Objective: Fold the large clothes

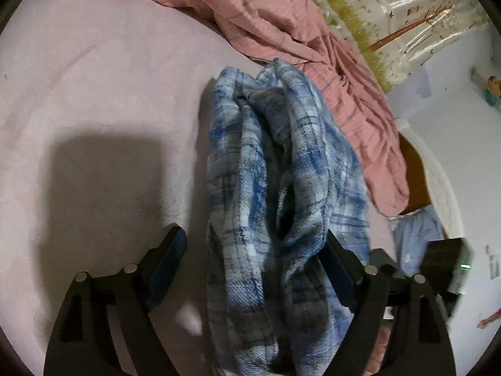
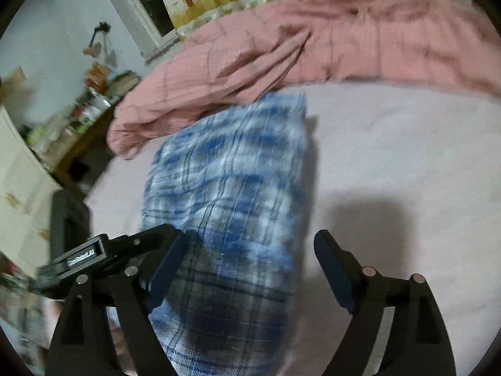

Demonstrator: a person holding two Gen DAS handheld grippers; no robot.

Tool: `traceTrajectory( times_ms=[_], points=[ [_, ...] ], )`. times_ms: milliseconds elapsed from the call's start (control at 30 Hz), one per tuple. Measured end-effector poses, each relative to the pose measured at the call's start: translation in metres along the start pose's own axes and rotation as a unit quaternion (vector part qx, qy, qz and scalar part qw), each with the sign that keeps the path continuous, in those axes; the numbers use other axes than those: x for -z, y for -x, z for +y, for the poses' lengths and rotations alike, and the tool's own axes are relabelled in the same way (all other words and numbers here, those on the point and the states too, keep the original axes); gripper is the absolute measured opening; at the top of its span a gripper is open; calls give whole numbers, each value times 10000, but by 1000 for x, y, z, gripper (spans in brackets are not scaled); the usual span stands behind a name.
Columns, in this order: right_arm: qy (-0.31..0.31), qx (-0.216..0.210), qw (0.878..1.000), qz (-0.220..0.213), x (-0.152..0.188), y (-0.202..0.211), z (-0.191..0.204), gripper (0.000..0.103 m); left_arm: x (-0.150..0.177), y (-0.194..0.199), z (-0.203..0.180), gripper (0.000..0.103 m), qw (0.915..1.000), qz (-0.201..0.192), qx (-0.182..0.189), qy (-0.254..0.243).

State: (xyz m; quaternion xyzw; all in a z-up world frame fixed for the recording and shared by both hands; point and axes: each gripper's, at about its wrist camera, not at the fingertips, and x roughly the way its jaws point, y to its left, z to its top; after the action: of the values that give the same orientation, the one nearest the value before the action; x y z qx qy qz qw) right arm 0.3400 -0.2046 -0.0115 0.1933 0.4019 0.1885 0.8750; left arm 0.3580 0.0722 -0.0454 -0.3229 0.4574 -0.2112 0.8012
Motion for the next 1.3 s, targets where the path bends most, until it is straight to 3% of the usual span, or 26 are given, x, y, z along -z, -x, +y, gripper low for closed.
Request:
traceTrajectory(
  times_ms=[100,167,200,267,333,400,533,767,933,1133,1300],
  points=[
    [-715,-712,9947,186,2,-16,-26,85,-1,-2,3,80,9999,10,139,85],
    [-1062,-981,9892,251,4,-24,-37,84,1,-6,-2,54,9999,23,101,-46],
    [-1126,-1054,9877,268,6,-28,-40,72,3,-12,-2,38,9995,153,271,-23],
    [-1019,-844,9909,253,7,-30,-38,53,5,-7,-1,30,9996,58,250,-67],
    [-794,-676,9944,160,8,-27,-30,44,9,1,-18,24,9985,-115,76,-525],
    [-557,-472,9973,21,8,-19,-18,38,14,9,-40,23,9941,-350,-143,-1014],
    [21,49,9992,-393,5,19,8,36,31,24,-90,22,9790,-710,-453,-1856],
    [258,338,9936,-1048,-8,134,2,36,64,34,-194,22,9599,-953,-57,-2635],
    [538,1012,9818,-1517,-8,230,-30,36,98,4,-285,22,9436,-972,229,-3155],
    [371,1700,9642,-2003,-12,338,-104,36,136,-62,-386,23,9272,-739,896,-3562],
    [42,2219,9504,-2180,-10,392,-178,36,174,-133,-440,23,9234,-483,1165,-3625]
  ],
)
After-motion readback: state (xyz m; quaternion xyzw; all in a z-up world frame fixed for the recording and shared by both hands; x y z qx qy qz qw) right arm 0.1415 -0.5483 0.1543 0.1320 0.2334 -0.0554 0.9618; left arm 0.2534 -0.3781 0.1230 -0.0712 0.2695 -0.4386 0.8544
